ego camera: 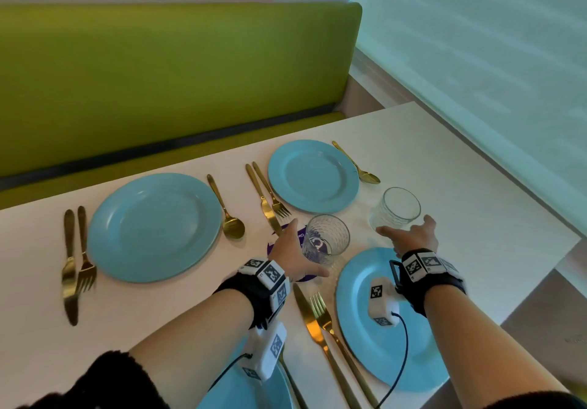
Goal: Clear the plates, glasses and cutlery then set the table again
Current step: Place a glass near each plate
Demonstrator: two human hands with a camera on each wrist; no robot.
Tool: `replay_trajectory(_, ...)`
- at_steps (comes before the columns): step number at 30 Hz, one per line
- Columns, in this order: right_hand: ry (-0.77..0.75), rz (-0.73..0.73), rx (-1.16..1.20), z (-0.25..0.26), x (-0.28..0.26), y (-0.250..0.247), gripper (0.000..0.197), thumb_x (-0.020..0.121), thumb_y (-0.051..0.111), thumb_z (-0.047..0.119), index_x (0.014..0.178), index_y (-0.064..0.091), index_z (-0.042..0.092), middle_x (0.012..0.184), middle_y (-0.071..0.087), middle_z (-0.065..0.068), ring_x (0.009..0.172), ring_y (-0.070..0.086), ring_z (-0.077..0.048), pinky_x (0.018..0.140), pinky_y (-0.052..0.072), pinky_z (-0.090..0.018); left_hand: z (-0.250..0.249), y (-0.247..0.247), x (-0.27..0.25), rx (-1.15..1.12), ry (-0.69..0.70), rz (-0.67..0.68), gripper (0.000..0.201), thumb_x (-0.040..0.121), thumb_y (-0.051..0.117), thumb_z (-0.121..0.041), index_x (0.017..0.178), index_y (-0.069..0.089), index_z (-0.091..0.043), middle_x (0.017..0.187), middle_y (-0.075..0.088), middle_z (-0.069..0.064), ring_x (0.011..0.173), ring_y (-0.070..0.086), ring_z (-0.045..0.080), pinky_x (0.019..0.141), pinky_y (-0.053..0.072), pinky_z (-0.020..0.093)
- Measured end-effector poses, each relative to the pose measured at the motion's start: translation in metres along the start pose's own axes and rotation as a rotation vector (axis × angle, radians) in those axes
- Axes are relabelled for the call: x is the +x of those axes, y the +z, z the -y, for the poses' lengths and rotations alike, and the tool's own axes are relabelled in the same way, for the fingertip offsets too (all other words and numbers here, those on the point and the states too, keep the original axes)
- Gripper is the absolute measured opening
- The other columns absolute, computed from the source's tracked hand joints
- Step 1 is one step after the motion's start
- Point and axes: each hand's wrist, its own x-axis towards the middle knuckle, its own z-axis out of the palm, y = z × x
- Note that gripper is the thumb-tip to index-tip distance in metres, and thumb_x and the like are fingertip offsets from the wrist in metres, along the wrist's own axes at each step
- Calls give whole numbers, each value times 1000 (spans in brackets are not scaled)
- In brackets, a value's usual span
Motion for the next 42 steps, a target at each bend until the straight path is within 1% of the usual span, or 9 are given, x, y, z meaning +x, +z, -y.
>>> replay_trajectory(4,-8,-20,-3,-1,-29,-10,112,58,86,34,145,17,24,122,59,-17,110,60,-35,92,52,-48,17,-15,-30,-91,34,-64,122,50,91,-34,146,18,-18,144,40,4,131,44,22,107,43,41)
replay_trajectory(7,-31,-26,-7,1,-67,-16,110,60,84,36,146,17,23,121,61,-16,112,59,-35,95,50,-47,29,-30,-64,-126,16,-100,117,60,87,-33,149,13,-16,152,30,6,138,35,21,112,36,37)
replay_trajectory(12,-173,8,5,15,-167,-16,93,75,77,25,147,19,12,139,49,-15,130,44,-31,108,36,-39,67,-60,-137,-216,7,-215,72,81,72,-25,142,34,-12,142,45,6,124,50,21,99,41,28)
replay_trajectory(20,-377,196,-65,17,-358,52,77,73,77,22,139,37,14,131,56,-11,120,53,-26,101,40,-33,178,-102,-271,-177,-58,-307,8,85,64,-21,89,58,-20,90,59,-8,91,56,12,79,37,16)
replay_trajectory(25,-423,571,-229,11,-464,127,77,70,80,28,136,41,19,127,56,-7,111,58,-24,95,51,-38,259,-138,-336,-82,-374,-235,31,84,61,-25,58,47,-17,67,53,1,84,59,23,71,42,23)
replay_trajectory(28,-502,718,-317,12,-515,165,80,71,81,27,138,38,20,131,54,-6,104,58,-21,86,49,-28,305,-164,-360,-138,-549,-294,25,82,65,-31,78,63,-6,84,66,12,101,66,31,68,44,24)
replay_trajectory(32,-569,798,-397,18,-561,204,87,70,81,27,142,33,19,137,49,-7,117,54,-22,98,47,-30,351,-198,-386,-226,-694,-492,73,82,66,-39,136,39,3,140,45,19,129,46,32,105,41,33)
replay_trajectory(36,-562,789,-409,16,-575,235,95,69,82,29,145,27,18,144,42,-6,131,43,-21,106,40,-31,381,-221,-389,-375,-608,-706,97,69,82,-29,143,28,1,146,34,21,133,39,36,109,36,41)
replay_trajectory(42,-577,789,-323,8,-583,274,97,65,84,26,144,27,21,143,44,-2,131,44,-20,105,38,-29,405,-236,-370,-454,-385,-747,113,58,89,-23,148,22,-13,149,37,11,135,40,29,110,36,44)
